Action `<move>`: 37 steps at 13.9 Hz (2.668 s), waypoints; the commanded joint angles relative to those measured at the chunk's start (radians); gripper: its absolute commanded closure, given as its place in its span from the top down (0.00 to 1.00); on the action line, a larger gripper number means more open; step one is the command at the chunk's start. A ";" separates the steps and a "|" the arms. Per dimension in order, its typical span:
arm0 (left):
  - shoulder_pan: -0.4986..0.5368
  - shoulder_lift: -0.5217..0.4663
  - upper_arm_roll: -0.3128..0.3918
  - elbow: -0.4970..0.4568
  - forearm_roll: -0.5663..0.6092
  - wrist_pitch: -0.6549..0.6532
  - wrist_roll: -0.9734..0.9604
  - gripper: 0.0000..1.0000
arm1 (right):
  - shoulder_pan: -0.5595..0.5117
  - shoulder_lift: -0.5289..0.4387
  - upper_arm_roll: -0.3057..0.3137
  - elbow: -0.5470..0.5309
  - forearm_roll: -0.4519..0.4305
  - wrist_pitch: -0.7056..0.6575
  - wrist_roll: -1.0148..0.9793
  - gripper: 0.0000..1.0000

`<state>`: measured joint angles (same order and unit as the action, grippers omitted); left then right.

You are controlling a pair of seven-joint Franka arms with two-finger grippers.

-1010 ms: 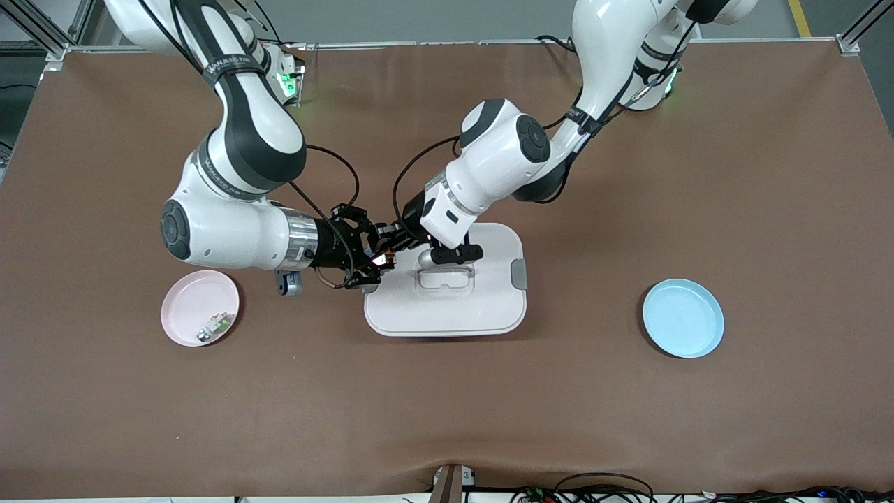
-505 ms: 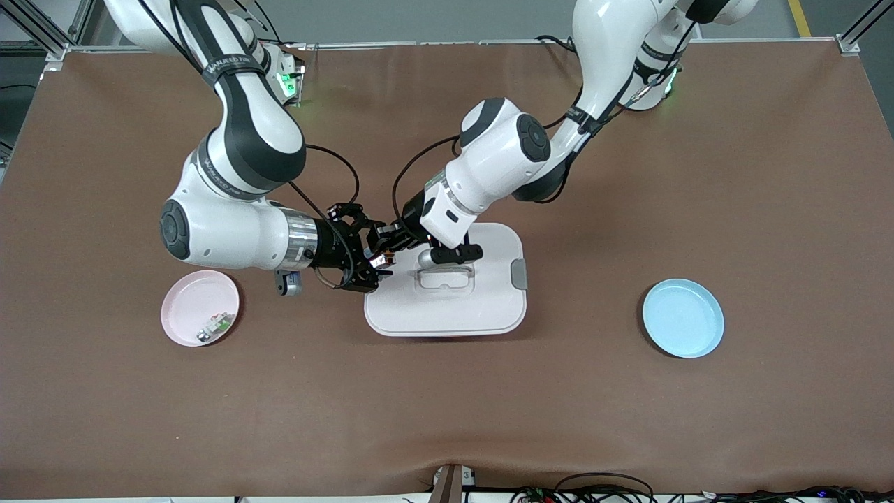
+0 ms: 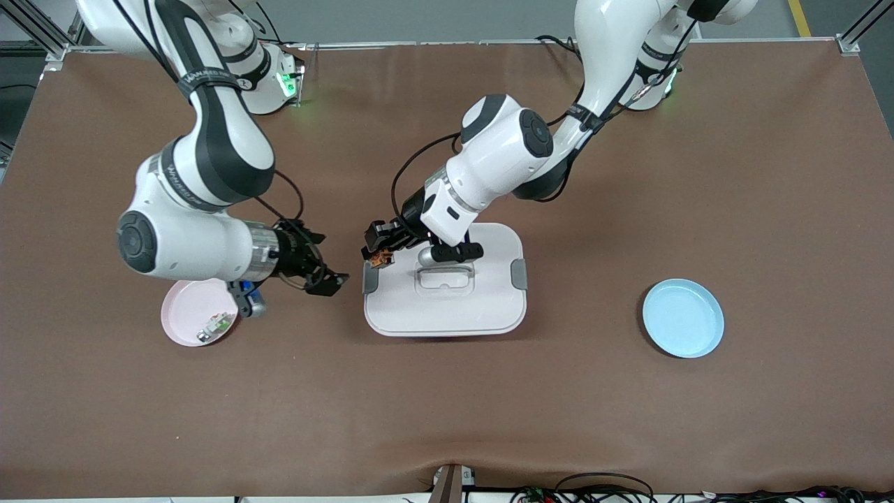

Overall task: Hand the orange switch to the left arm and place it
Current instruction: 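Close the left gripper on the switch while the right gripper releases, then carry the switch with the left gripper toward the blue plate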

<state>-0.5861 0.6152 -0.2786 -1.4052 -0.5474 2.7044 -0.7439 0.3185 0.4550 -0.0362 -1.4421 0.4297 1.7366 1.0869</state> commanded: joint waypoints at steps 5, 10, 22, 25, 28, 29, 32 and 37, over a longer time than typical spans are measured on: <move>0.069 -0.239 0.018 -0.164 0.105 -0.219 0.000 0.02 | -0.107 -0.031 0.009 0.052 -0.234 -0.097 -0.394 1.00; 0.195 -0.389 0.018 -0.150 0.326 -0.647 -0.003 0.02 | -0.206 -0.052 0.009 0.118 -0.328 -0.182 -0.684 1.00; 0.592 -0.532 0.016 -0.156 0.500 -1.018 0.098 0.00 | -0.412 -0.127 0.009 0.140 -0.460 -0.216 -1.273 1.00; 0.710 -0.534 0.016 -0.152 0.497 -1.019 0.074 0.00 | -0.443 -0.130 0.012 0.138 -0.465 -0.230 -1.270 1.00; 0.774 -0.514 0.019 -0.152 0.507 -0.973 -0.043 0.00 | -0.475 -0.133 0.009 0.157 -0.453 -0.256 -1.266 1.00; 0.808 -0.511 0.018 -0.152 0.497 -0.957 -0.090 0.00 | -0.489 -0.136 0.012 0.179 -0.434 -0.258 -1.266 1.00; 0.854 -0.471 0.019 -0.155 0.491 -0.925 -0.293 0.00 | -0.500 -0.148 0.012 0.203 -0.431 -0.258 -1.271 1.00; 0.845 -0.345 0.019 -0.159 0.598 -0.830 -0.607 0.00 | -0.500 -0.183 0.013 0.220 -0.442 -0.288 -1.273 1.00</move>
<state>0.2664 0.2259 -0.2509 -1.5704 -0.0042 1.8453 -1.2442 -0.1620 0.2879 -0.0433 -1.2247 -0.0161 1.4787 -0.1742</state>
